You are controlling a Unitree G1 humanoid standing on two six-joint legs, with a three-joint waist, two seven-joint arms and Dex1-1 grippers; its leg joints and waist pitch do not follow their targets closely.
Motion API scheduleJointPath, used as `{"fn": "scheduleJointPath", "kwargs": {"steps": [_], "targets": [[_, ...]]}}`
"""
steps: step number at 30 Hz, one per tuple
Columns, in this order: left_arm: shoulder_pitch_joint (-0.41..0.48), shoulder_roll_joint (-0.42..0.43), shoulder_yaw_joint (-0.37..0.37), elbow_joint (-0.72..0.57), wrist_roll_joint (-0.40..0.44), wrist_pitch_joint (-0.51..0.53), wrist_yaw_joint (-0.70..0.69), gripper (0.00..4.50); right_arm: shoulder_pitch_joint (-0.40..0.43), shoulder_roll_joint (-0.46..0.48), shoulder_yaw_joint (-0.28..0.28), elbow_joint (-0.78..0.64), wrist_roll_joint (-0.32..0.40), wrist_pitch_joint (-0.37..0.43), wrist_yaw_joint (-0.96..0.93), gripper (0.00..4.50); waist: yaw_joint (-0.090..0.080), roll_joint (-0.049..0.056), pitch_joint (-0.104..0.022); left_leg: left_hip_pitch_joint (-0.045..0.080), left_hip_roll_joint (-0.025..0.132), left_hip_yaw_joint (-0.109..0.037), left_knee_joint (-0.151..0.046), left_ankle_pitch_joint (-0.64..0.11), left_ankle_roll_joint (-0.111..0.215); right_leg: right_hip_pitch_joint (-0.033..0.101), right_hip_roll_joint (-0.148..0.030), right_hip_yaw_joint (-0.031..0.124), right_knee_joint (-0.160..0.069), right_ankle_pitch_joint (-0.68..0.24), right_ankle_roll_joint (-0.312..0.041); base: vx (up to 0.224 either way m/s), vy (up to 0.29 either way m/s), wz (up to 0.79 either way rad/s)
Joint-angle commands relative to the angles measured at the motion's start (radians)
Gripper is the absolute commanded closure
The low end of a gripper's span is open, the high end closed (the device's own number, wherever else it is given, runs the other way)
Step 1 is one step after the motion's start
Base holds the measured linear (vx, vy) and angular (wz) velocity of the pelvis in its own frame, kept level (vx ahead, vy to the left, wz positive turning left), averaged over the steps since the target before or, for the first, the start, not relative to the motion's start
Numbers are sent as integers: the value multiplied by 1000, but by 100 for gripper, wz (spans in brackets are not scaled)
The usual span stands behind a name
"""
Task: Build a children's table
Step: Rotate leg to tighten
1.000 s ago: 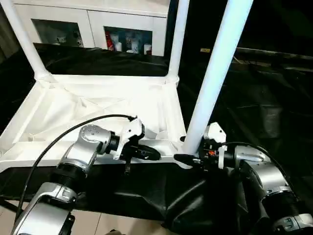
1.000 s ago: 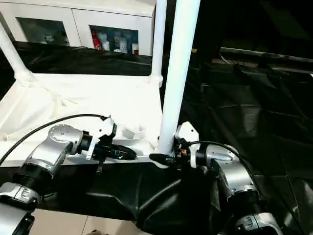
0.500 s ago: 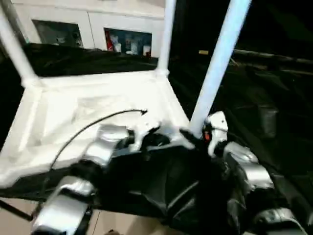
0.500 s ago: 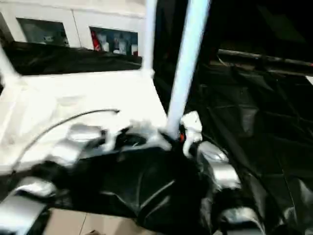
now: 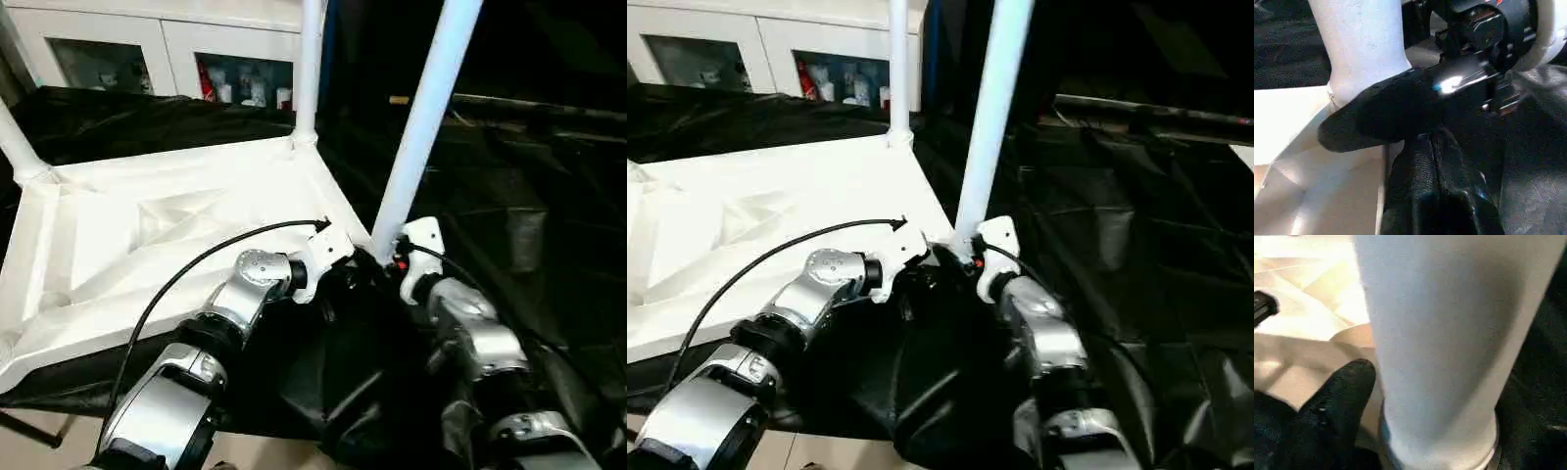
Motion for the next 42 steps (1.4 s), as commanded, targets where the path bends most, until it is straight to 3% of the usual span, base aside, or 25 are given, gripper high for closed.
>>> {"fn": "scheduleJointPath", "kwargs": {"steps": [1, 2, 5, 7, 9, 10, 12, 19, 24, 25, 37, 38, 42], "targets": [[-17, 28, 20, -79, -33, 42, -30, 430, 27, -19, 39, -29, 5, 15, 69, 67, 8, 2, -68, 12, 41, -18, -62, -115, 87, 62, -84, 45, -58, 35, -280, 0, 0, 0], [-12, 35, 17, -96, -36, 56, -44, 417, 28, -24, 38, -33, 5, 16, 73, 66, 8, 8, -68, 13, 41, -19, -62, -117, 83, 62, -85, 46, -56, 30, -281, 0, 0, 0], [41, 116, -14, -286, -49, 202, -161, 397, 43, -58, 25, -54, 2, 15, 101, 66, 7, 1, -64, 12, 46, -20, -65, -140, 70, 62, -88, 46, -58, -22, -282, 0, 0, 0], [65, 160, -24, -382, -48, 269, -190, 384, 47, -70, 19, -58, 3, 12, 111, 66, 5, 7, -61, 18, 48, -17, -66, -158, 53, 54, -84, 46, -62, -68, -276, 0, 0, 0], [66, 170, -23, -396, -41, 270, -185, 366, 48, -73, 18, -61, 7, 15, 118, 66, 5, 9, -60, 16, 44, -16, -66, -154, 44, 54, -80, 46, -64, -86, -264, 0, 0, 0], [62, 171, -16, -396, -37, 268, -172, 363, 49, -77, 19, -65, 11, 16, 124, 66, 3, 3, -60, 16, 43, -16, -67, -152, 40, 53, -77, 46, -65, -89, -259, 0, 0, 0], [57, 171, -5, -394, -36, 272, -155, 360, 47, -81, 18, -68, 15, 18, 129, 66, 6, 7, -60, 17, 43, -15, -66, -151, 35, 53, -77, 47, -64, -84, -258, 0, 0, 0], [71, 168, -14, -393, -24, 325, -87, 299, 45, -93, 24, -74, 8, 19, 142, 66, 8, 4, -64, 12, 39, -15, -61, -114, 53, 58, -78, 46, -59, -36, -255, 0, 0, 0], [62, 158, -40, -314, 5, 284, -76, 299, 47, -95, 28, -72, 3, 13, 143, 66, 9, 6, -66, 12, 37, -16, -61, -114, 53, 58, -75, 45, -60, -31, -252, 0, 0, 0], [59, 159, -41, -304, 8, 279, -73, 299, 48, -96, 29, -75, 2, 14, 144, 66, 10, 11, -66, 14, 38, -17, -61, -117, 52, 58, -77, 46, -60, -31, -253, 0, 0, 0], [32, 160, -44, -217, -3, 263, -107, 299, 60, -100, 35, -86, 1, 11, 157, 66, 14, 10, -66, 15, 39, -17, -62, -128, 47, 59, -79, 45, -60, -25, -263, 0, 0, 0], [32, 160, -44, -217, -3, 263, -107, 324, 60, -100, 35, -86, 1, 11, 157, 66, 14, 9, -66, 14, 38, -17, -61, -128, 47, 59, -78, 45, -60, -26, -263, 0, 0, 0], [20, 161, -47, -196, -5, 263, -126, 354, 60, -102, 36, -83, -2, 8, 159, 66, 14, 9, -67, 14, 39, -17, -61, -118, 50, 59, -78, 45, -57, -5, -269, 0, 0, 0]]}}
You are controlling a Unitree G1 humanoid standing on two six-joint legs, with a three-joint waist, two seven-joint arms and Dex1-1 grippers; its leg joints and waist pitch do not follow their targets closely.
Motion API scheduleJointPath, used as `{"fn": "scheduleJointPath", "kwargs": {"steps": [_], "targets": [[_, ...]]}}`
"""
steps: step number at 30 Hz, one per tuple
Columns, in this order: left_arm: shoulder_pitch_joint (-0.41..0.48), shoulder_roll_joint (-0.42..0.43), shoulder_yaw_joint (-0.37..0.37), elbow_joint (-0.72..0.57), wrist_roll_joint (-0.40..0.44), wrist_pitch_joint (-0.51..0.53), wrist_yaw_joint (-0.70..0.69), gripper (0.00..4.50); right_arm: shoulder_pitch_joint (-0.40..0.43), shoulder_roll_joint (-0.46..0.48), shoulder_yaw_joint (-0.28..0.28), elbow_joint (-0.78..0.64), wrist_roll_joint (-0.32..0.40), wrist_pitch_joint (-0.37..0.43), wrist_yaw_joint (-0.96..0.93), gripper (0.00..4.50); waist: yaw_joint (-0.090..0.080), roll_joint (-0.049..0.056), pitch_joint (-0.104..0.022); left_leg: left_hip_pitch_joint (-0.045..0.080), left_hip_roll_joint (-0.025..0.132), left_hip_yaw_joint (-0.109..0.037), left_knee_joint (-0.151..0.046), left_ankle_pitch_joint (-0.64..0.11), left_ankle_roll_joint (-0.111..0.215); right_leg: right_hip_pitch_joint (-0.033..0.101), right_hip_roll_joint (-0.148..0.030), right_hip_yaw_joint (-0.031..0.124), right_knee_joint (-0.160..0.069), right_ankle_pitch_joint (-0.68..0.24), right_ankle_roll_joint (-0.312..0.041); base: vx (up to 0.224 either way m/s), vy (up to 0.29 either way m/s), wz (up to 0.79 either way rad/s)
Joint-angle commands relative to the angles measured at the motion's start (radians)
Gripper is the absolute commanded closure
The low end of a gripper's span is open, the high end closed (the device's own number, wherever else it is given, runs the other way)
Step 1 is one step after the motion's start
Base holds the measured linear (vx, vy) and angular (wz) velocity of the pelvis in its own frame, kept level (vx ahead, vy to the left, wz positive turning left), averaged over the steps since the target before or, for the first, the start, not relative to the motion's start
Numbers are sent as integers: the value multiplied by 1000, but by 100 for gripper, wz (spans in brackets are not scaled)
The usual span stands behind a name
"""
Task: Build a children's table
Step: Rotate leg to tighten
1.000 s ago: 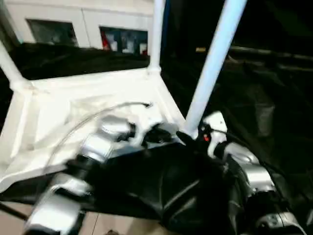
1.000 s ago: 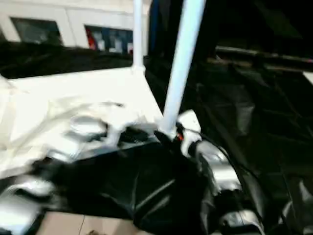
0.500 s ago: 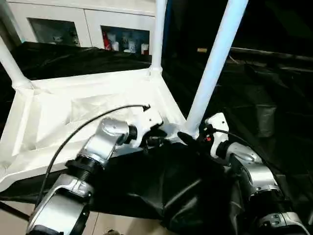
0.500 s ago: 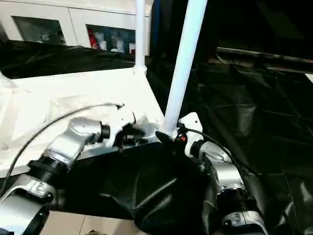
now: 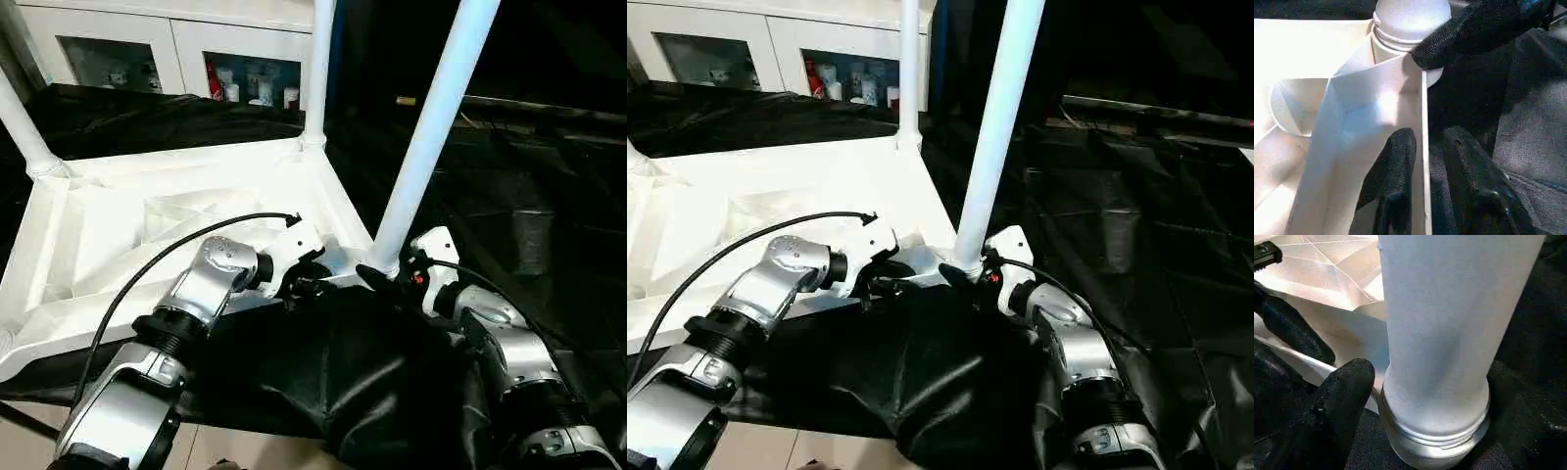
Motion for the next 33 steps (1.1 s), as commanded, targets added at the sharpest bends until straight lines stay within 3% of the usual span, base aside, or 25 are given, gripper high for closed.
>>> {"fn": "scheduleJointPath", "kwargs": {"steps": [1, 11, 16, 19, 20, 22, 27, 33], "targets": [[-24, -1, -9, 44, 0, -5, -11, 354, 8, -5, 15, -20, -4, -6, 22, 66, 4, 10, -70, 14, 34, -17, -62, -116, 57, 59, -77, 46, -61, -4, -267, 0, 0, 0], [-42, 7, -25, 84, -3, -25, -90, 441, 5, -62, 14, -32, 2, -38, 99, 66, 9, 11, -71, 13, 36, -18, -59, -118, 67, 65, -80, 45, -58, 27, -284, 0, 0, 0], [-3, 27, -34, 35, -50, -87, -225, 441, 15, -127, 34, -63, 13, -41, 216, 66, 12, 8, -69, 13, 38, -19, -61, -125, 79, 65, -81, 45, -58, 12, -287, 0, 0, 0], [6, 35, -38, 23, -53, -93, -242, 441, 27, -153, 45, -84, 21, -41, 270, 66, 16, 11, -67, 17, 42, -17, -62, -149, 74, 58, -81, 45, -62, -27, -284, 0, 0, 0], [14, 41, -39, 10, -58, -101, -260, 441, 33, -164, 48, -91, 25, -42, 294, 66, 17, 3, -67, 16, 42, -17, -62, -152, 71, 60, -80, 44, -63, -41, -281, 0, 0, 0], [29, 54, -41, -16, -68, -108, -291, 441, 42, -180, 55, -100, 29, -44, 328, 66, 22, 8, -67, 17, 43, -18, -62, -149, 70, 60, -83, 45, -62, -51, -274, 0, 0, 0], [61, 88, -38, -70, -85, -110, -342, 441, 59, -200, 75, -113, 39, -37, 389, 66, 26, 3, -65, 14, 42, -16, -62, -147, 71, 57, -82, 45, -64, -82, -261, 0, 0, 0], [83, 107, -36, -106, -93, -107, -361, 450, 54, -186, 72, -103, 50, -30, 401, 126, 29, 4, -66, 14, 41, -18, -63, -142, 59, 54, -81, 44, -62, -96, -249, 0, 0, 0]]}}
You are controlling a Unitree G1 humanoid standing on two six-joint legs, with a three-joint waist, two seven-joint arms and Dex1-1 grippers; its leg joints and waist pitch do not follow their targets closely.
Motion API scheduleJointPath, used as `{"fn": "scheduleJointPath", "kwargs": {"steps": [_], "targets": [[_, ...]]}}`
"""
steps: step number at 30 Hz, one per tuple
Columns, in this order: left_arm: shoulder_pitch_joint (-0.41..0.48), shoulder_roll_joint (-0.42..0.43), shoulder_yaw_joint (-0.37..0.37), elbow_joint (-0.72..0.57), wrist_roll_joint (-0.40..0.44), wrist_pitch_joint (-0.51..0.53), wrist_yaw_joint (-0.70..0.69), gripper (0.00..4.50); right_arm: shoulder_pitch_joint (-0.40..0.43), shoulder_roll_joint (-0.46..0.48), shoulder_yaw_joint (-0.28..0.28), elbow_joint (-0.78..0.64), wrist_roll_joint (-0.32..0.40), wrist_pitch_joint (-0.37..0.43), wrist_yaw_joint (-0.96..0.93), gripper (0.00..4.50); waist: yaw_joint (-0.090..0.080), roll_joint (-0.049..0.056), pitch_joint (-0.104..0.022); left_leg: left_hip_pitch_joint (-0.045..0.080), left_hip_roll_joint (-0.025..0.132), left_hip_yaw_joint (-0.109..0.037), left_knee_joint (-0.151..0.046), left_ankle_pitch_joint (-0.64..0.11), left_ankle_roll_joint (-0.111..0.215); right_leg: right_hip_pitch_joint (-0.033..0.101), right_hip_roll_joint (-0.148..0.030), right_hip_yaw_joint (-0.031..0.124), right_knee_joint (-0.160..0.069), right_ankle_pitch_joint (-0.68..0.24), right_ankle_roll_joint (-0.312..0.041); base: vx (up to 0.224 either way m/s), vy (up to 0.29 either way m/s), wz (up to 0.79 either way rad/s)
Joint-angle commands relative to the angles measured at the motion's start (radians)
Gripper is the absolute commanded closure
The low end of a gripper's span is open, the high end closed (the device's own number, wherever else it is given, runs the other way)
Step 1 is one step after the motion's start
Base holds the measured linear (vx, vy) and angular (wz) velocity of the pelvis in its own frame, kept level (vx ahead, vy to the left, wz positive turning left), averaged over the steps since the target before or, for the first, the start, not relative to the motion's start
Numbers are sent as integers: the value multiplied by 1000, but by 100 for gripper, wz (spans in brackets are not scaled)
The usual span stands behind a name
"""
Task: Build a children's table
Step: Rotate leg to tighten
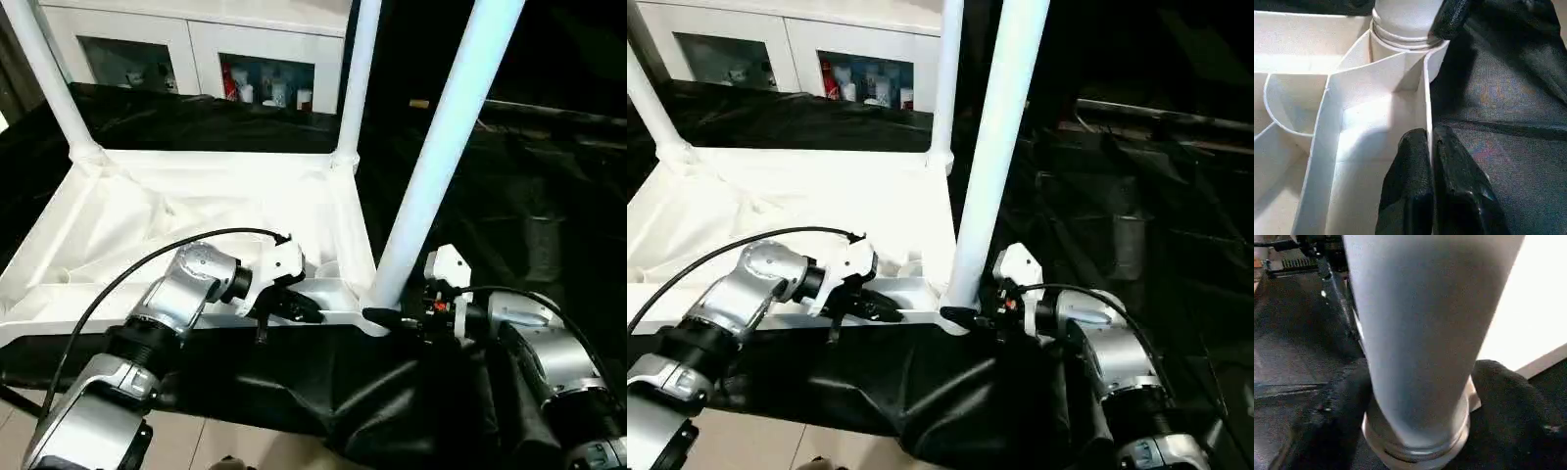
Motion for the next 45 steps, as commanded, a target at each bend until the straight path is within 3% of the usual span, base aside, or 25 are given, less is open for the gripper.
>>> {"fn": "scheduleJointPath", "kwargs": {"steps": [1, 9, 13, 16, 18, 20, 23, 25, 28, 32, 39, 40, 43, 45], "targets": [[18, -1, -5, -39, -47, -8, -66, 450, 0, -12, -9, 1, 9, 12, -2, 135, -2, -4, -67, 13, 41, -17, -65, -139, 61, 54, -80, 44, -65, -89, -250, 0, 0, 0], [21, -13, 13, -32, -51, -12, -30, 450, 20, -2, -7, -7, 23, 30, 6, 190, -1, -4, -66, 13, 40, -16, -65, -137, 64, 52, -80, 45, -67, -107, -242, 0, 0, 0], [-27, -72, 43, 83, -2, -65, 160, 450, 12, 58, -51, 59, 10, 43, -146, 194, -1, -6, -64, 15, 35, -16, -65, -152, 51, 47, -80, 45, -75, -155, -226, 0, 0, 0], [-90, -148, 76, 198, 25, -87, 358, 450, -10, 131, -93, 141, -7, 62, -341, 194, -6, -5, -65, 18, 35, -20, -68, -178, 15, 48, -81, 43, -80, -217, -209, 0, 0, 0], [-115, -182, 75, 235, 38, -77, 423, 450, -16, 166, -94, 163, -32, 65, -430, 196, -7, -8, -65, 17, 35, -21, -69, -171, 14, 48, -81, 45, -78, -193, -207, 0, 0, 0], [-152, -237, 70, 290, 60, -57, 521, 450, -32, 226, -86, 196, -78, 64, -570, 196, -7, 0, -66, 18, 30, -20, -68, -170, 18, 48, -81, 47, -81, -189, -201, 0, 0, 0], [-180, -277, 66, 343, 72, -61, 566, 450, -46, 279, -77, 207, -98, 65, -635, 196, -7, 2, -65, 19, 29, -22, -70, -189, 16, 49, -83, 46, -87, -234, -186, 0, 0, 0], [-187, -285, 62, 359, 76, -69, 566, 450, -44, 295, -73, 195, -83, 68, -607, 196, -6, 1, -63, 21, 30, -22, -71, -206, 24, 49, -83, 46, -92, -251, -180, 0, 0, 0], [-200, -293, 50, 396, 88, -85, 549, 450, -38, 312, -68, 162, -49, 69, -548, 126, -6, 3, -60, 27, 31, -24, -77, -247, 24, 47, -83, 45, -101, -311, -166, 0, 0, 0], [-190, -257, 34, 386, 91, -97, 453, 450, -15, 241, -22, 83, -37, 51, -408, 89, -5, 3, -62, 24, 34, -26, -80, -243, 31, 52, -83, 45, -97, -281, -169, 0, 0, 0], [-101, -139, 11, 247, 23, -151, 130, 450, 8, 60, -11, -5, 20, 62, -117, 89, -10, -2, -64, 16, 39, -26, -77, -199, 65, 61, -86, 45, -86, -194, -211, 0, 0, 0], [-91, -124, 10, 231, 16, -150, 103, 450, 12, 43, -10, -17, 27, 66, -86, 89, -13, 3, -64, 18, 40, -23, -76, -194, 69, 54, -84, 45, -86, -175, -223, 0, 0, 0], [-55, -74, 1, 157, -11, -124, -1, 450, 18, -3, -4, -36, 32, 69, -9, 89, -9, 0, -66, 16, 43, -21, -75, -177, 73, 58, -84, 43, -77, -137, -243, 0, 0, 0], [-40, -55, -2, 123, -23, -110, -35, 450, 18, -18, 1, -35, 28, 64, 12, 89, -7, 4, -67, 17, 46, -20, -74, -173, 71, 55, -83, 43, -74, -129, -249, 0, 0, 0]]}}
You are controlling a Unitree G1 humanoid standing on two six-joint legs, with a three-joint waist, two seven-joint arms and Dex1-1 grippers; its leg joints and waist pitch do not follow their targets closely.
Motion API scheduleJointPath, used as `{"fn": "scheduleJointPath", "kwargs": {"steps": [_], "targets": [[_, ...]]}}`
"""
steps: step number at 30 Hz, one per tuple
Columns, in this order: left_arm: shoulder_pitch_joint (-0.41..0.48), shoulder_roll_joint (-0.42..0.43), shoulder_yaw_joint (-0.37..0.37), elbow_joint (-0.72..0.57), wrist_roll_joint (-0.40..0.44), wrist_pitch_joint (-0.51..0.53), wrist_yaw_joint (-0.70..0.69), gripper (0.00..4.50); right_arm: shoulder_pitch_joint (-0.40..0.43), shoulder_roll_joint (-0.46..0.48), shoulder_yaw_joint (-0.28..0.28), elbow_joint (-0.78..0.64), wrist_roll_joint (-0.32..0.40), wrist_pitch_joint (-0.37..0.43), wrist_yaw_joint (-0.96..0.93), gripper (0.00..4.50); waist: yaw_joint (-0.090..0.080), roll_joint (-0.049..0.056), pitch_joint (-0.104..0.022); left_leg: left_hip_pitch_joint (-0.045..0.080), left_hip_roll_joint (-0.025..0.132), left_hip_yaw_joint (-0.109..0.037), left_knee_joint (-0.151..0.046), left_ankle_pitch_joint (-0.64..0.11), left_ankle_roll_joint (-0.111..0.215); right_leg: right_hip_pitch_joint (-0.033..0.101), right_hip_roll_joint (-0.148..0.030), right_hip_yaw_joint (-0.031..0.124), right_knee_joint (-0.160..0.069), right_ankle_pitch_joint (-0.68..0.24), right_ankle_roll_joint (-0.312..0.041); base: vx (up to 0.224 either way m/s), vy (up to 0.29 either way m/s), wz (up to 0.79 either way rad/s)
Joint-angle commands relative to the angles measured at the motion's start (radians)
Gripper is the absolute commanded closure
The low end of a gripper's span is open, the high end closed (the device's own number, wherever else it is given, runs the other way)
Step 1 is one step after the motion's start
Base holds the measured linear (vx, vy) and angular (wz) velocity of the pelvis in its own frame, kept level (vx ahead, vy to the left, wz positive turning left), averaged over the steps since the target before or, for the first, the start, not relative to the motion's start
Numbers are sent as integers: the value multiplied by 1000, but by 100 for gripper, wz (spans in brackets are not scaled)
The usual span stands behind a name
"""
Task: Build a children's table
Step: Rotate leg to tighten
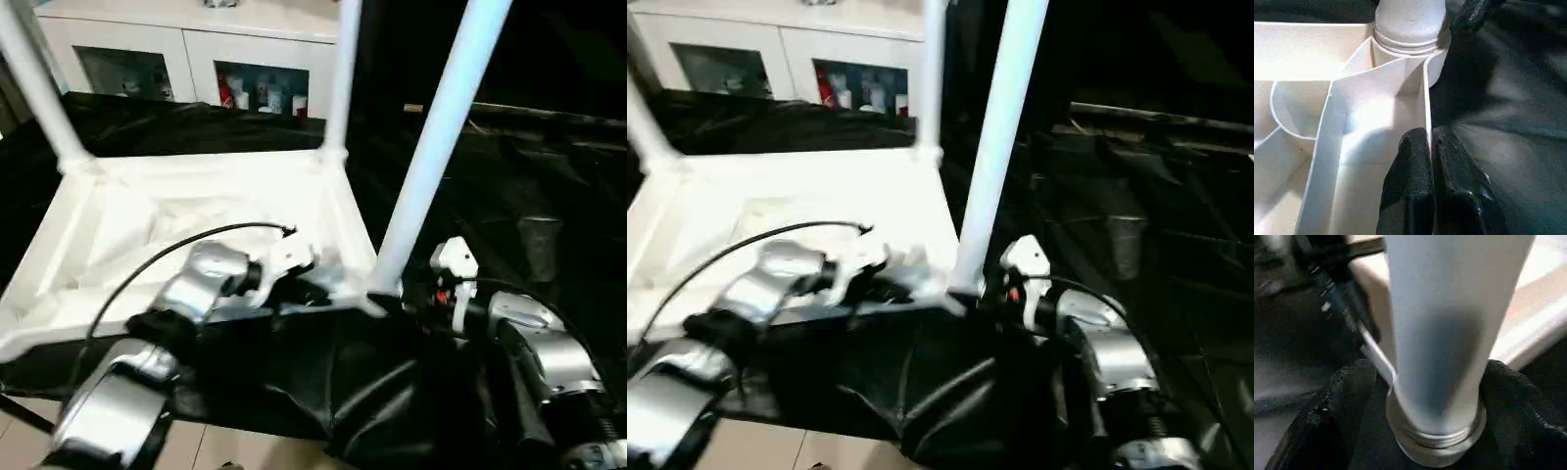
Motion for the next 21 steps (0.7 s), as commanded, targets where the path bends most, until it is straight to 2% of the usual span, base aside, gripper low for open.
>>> {"fn": "scheduleJointPath", "kwargs": {"steps": [1, 6, 9, 11, 16, 18, 20, 21], "targets": [[22, 12, -24, -83, -38, 35, -89, 450, 2, -22, 21, -8, 0, 3, 53, 89, 4, -6, -58, 7, 49, -17, -65, -164, 69, 45, -82, 43, -66, -117, -257, 0, 0, 0], [45, 40, -23, -130, -46, 58, -121, 450, -3, -23, 38, 7, -5, 4, 82, 124, 15, -4, -58, 5, 47, -14, -61, -145, 73, 39, -80, 43, -62, -91, -255, 0, 0, 0], [54, 48, -20, -151, -51, 71, -128, 450, -4, -18, 40, 3, 5, 11, 89, 139, 14, -4, -58, 5, 48, -16, -63, -155, 64, 40, -81, 43, -64, -115, -245, 0, 0, 0], [61, 52, -19, -169, -56, 86, -130, 450, -3, -14, 40, 0, 15, 17, 100, 171, 13, -5, -59, 5, 47, -16, -62, -149, 63, 41, -80, 43, -62, -105, -245, 0, 0, 0], [69, 48, -17, -182, -56, 98, -109, 450, 14, -12, 43, -13, 31, 33, 118, 183, 13, -4, -59, 3, 45, -15, -61, -134, 70, 41, -78, 42, -61, -86, -247, 0, 0, 0], [41, 11, 0, -114, -17, 56, 13, 450, 29, 13, 30, -6, 22, 37, 51, 184, 14, -6, -58, 2, 44, -15, -60, -142, 67, 42, -81, 43, -65, -103, -241, 0, 0, 0], [5, -28, 19, -40, 11, 30, 136, 450, 20, 52, 10, 44, -13, 24, -69, 185, 10, -7, -57, 4, 41, -16, -61, -160, 58, 37, -80, 43, -71, -148, -227, 0, 0, 0], [-2, -36, 22, -27, 14, 32, 158, 450, 16, 63, 5, 60, -23, 21, -103, 185, 8, -8, -54, 8, 41, -18, -64, -188, 38, 35, -82, 43, -78, -210, -216, 0, 0, 0]]}}
